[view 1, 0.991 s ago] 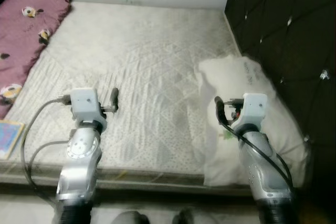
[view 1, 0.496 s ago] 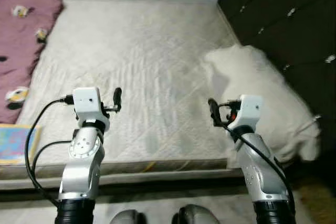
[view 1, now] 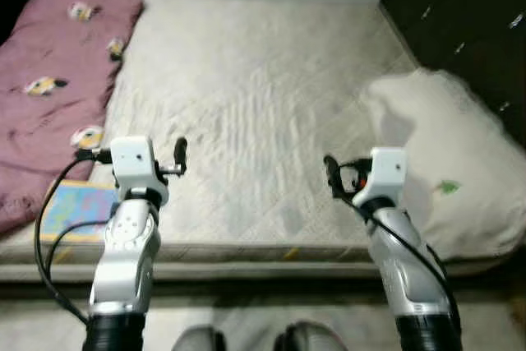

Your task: Clean up the room

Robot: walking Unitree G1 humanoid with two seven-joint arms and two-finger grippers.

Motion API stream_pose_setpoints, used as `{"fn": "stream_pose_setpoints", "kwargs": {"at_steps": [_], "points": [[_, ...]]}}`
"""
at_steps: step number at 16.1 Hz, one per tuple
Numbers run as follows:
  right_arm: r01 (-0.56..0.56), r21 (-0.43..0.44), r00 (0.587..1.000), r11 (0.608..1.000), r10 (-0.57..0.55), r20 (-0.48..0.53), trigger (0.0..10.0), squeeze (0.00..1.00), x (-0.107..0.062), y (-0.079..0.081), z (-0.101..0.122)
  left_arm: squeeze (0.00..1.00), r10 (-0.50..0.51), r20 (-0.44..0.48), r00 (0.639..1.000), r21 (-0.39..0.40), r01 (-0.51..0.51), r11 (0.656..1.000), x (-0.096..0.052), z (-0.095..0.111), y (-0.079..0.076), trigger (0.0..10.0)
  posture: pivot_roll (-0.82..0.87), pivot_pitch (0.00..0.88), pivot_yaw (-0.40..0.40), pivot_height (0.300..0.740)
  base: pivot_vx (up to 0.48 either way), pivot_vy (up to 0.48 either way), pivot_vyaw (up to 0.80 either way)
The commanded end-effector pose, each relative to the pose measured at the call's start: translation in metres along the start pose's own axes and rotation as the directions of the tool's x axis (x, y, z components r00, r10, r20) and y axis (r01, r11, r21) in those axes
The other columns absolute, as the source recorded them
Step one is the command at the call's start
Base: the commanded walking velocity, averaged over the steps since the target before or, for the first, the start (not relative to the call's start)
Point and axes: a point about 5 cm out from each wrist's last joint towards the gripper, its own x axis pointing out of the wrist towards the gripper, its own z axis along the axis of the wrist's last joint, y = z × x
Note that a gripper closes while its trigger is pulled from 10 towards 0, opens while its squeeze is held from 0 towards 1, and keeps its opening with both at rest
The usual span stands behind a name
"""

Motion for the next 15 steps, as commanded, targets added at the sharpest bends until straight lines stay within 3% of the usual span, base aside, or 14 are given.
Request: {"fn": "stream_pose_setpoints", "kwargs": {"at_steps": [1, 15], "points": [[0.005, 0.002, 1.0, 1.0, -0.005, -0.014, 10.0, 0.0, -0.0021, -0.0053, -0.0047, 0.0, -0.023, -0.007, 1.0, -0.003, 0.023, 1.0, 0.0003, -0.002, -0.0066, 10.0, -0.03, 0.063, -0.008, 0.74, 0.0, 0.48, 0.0], [0.018, -0.043, 1.0, 0.999, -0.019, -0.011, 10.0, 0.0, 0.0012, -0.0071, -0.0016, 0.0, -0.034, -0.003, 0.999, -0.016, 0.034, 0.999, 0.0013, 0.001, -0.0088, 10.0, -0.04, 0.081, -0.016, 0.74, 0.0, 0.48, 0.0]]}}
